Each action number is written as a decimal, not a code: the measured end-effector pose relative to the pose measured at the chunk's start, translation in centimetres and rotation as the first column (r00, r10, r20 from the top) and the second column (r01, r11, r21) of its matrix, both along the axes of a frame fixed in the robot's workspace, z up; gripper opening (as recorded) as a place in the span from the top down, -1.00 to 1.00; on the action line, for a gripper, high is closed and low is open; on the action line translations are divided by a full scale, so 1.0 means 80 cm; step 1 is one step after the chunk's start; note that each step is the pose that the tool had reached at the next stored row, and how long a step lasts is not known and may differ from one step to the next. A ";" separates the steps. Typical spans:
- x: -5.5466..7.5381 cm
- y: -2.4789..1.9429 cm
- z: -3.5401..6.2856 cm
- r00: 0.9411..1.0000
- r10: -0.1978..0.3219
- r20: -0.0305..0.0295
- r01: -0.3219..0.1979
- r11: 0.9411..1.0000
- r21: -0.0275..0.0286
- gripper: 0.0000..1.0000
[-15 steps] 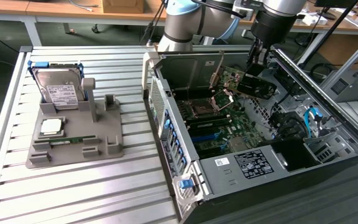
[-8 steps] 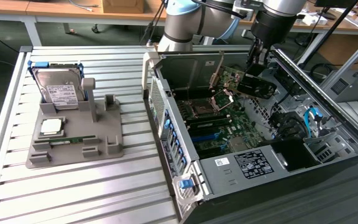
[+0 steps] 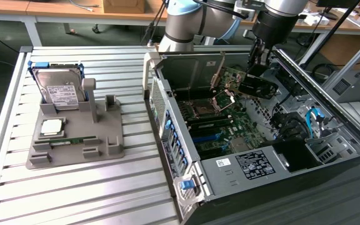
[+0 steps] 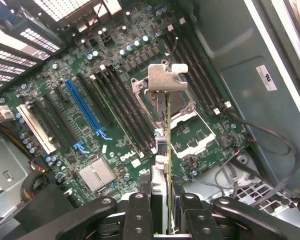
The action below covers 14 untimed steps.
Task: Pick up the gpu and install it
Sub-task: 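Insert the gpu into the slot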
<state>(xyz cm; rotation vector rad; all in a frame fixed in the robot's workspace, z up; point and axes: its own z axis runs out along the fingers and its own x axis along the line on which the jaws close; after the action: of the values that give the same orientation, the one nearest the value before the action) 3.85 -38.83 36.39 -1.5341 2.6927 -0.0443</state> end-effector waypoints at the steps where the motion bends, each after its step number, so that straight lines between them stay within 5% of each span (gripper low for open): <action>1: 0.000 0.0000 0.000 1.000 0.004 0.000 -0.004 1.000 0.000 0.47; 14: 0.000 0.0000 0.000 0.999 0.041 0.000 -0.041 0.999 -0.002 0.47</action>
<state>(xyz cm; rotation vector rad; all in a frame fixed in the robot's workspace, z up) 3.85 -38.83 36.40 -1.5893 2.6609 -0.0454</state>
